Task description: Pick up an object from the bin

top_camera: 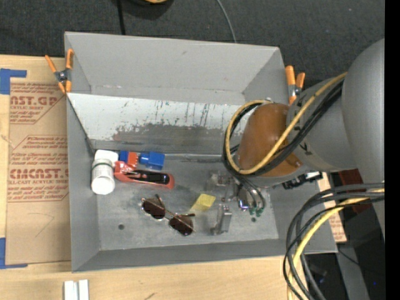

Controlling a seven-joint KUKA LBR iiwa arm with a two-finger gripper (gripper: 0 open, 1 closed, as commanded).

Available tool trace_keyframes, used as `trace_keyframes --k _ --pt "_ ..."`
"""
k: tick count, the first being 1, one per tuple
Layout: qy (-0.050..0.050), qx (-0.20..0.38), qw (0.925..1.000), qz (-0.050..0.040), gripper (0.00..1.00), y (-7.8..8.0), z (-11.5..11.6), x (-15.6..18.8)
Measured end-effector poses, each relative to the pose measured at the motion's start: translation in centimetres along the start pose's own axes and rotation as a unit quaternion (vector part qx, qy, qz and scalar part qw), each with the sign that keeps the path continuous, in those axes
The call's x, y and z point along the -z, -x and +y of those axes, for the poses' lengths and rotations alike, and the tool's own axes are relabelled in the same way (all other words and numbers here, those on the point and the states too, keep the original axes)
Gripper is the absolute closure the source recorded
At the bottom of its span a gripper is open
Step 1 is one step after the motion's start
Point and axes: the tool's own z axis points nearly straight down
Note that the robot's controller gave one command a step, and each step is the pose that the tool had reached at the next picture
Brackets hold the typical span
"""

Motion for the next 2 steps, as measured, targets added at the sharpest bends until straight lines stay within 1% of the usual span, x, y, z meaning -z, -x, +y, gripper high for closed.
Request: trace_keyframes --k 1,2 --pt "0.001 0.044 0.9990 -0.0058 1.00 -0.49 3.24 0.62" --pt "0.001 0.044 0.9990 -0.0058 1.00 -0.49 3.24 0.62"
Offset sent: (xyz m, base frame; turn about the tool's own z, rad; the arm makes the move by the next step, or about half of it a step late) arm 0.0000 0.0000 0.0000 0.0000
